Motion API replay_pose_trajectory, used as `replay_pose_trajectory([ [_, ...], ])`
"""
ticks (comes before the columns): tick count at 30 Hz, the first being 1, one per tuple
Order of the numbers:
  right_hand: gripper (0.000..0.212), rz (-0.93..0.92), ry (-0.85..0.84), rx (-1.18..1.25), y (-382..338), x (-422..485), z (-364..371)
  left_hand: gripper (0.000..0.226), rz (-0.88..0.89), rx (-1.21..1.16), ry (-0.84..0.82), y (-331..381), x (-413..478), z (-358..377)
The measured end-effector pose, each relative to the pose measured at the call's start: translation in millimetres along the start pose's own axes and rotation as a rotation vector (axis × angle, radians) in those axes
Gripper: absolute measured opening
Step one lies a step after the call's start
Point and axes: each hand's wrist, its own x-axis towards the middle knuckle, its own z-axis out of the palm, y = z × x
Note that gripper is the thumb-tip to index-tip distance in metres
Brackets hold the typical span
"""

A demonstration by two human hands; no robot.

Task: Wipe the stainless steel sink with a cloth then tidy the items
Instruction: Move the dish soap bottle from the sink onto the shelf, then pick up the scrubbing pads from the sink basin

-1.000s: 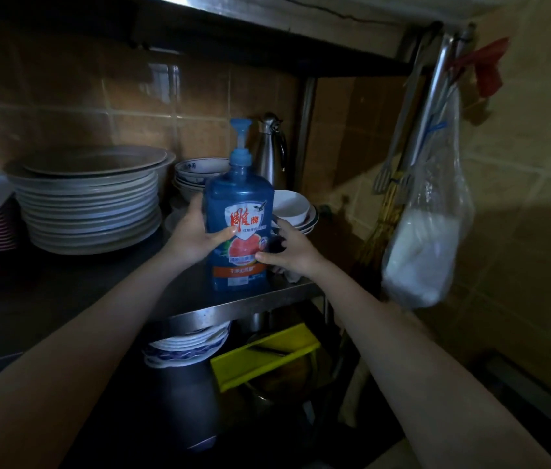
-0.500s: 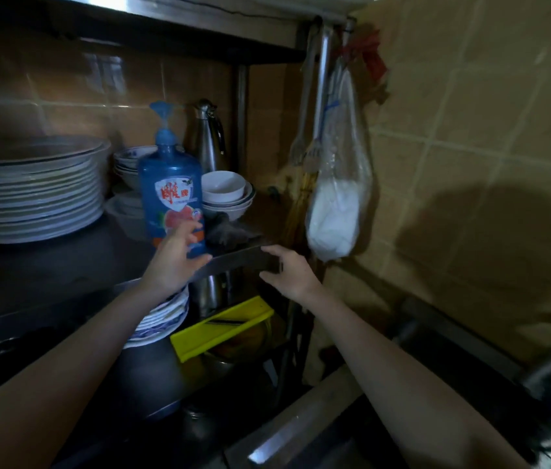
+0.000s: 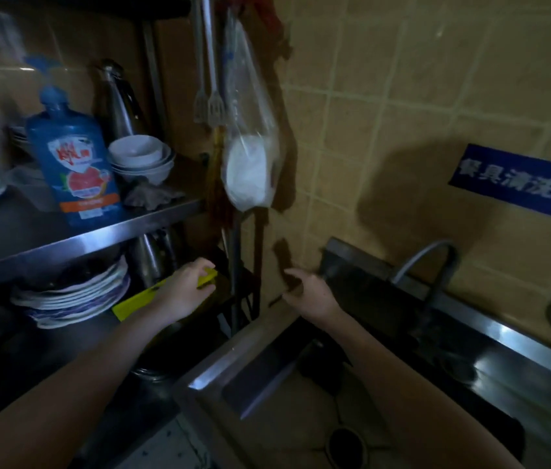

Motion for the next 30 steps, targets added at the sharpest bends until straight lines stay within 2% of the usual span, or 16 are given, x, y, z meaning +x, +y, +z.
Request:
replay_pose_trajectory([
  [3,0.031,0.048,0.030,-0.036,33.2,-32.6,0.9,0.036,-0.001,0.016,-0.059,15.0,-9.1,26.6],
  [8,0.053,0.221,0.070,-0.031,89.6,-82.6,3.9,0.035,0.013,0.013,-0.152,48.5,-23.1,76.4],
  [17,0.053,0.438,0.076,-0.016,159.7,-137.4,14.4,0.034,0.033,0.068,-0.324,87.3,-26.7,147.6],
  [24,0.057,0.570,0.038,-0.007,194.8,-158.1,28.9,0.037,0.103,0.046,-0.425,89.7,-12.3,194.4],
  [30,0.052,0.659,0.046,0.045,214.0,-166.8,42.4,0.034,0.160,0.132,-0.535,81.8,6.8,228.4],
])
